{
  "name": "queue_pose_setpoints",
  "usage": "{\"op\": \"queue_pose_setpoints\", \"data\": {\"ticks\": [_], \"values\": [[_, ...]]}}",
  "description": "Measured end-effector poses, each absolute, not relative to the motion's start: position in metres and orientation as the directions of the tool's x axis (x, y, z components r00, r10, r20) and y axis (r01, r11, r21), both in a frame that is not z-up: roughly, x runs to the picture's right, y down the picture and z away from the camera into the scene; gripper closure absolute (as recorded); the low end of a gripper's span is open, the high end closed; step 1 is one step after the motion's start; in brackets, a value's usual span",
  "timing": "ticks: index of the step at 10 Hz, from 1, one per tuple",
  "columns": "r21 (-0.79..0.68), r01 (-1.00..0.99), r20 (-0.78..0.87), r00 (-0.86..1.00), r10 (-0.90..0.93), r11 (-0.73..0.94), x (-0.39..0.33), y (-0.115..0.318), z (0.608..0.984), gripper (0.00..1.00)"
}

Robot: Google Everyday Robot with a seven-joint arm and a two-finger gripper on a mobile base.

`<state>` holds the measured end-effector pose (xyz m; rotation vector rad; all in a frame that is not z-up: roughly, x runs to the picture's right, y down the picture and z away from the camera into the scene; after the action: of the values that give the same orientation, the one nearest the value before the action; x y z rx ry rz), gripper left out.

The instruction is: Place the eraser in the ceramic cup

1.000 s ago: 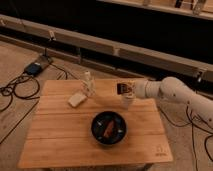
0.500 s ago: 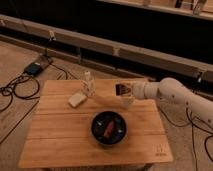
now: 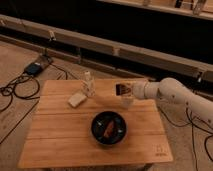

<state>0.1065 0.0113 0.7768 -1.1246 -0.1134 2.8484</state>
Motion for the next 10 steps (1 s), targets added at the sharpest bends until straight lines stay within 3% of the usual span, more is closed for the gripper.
{"op": "queue_pose_setpoints", "data": {"ticks": [10], "values": [[0.064,0.177,-0.705,-0.688,-0.171,-0.982,0.118,0.008,0.765,1.0]]}}
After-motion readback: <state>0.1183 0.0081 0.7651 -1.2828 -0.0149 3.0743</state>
